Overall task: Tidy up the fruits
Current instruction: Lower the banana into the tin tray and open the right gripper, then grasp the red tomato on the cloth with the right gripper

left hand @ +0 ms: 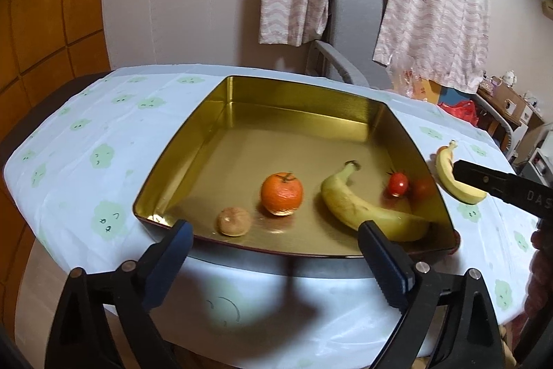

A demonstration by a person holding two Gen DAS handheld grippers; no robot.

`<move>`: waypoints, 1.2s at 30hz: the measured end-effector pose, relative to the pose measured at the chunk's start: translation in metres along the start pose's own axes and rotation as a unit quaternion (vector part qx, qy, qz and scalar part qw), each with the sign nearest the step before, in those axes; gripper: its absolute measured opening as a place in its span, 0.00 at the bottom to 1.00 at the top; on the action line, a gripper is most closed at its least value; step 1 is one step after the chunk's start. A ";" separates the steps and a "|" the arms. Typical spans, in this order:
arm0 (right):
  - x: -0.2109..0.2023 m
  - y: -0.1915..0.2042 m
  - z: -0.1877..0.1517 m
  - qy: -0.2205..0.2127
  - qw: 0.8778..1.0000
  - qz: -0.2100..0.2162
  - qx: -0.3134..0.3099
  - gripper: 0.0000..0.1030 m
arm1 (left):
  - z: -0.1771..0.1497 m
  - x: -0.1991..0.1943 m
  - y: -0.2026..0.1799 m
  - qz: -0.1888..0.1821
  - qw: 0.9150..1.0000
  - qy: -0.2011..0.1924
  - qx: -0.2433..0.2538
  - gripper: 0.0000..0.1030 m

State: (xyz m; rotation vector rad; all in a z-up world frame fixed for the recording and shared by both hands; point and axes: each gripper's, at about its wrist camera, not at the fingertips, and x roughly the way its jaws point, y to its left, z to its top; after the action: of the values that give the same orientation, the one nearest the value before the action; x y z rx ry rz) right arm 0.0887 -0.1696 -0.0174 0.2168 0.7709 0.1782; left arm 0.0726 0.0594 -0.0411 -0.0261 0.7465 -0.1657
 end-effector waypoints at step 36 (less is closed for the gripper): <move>0.021 -0.036 -0.054 0.065 0.998 0.005 0.015 0.31 | -0.023 -0.019 -0.047 -0.016 0.998 0.013 0.062 0.97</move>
State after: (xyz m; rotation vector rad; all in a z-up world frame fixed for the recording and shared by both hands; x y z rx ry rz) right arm 0.0683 -0.1919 -0.0788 0.2385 0.9029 0.1912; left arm 0.0365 0.0170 -0.0413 0.0823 0.7600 -0.2424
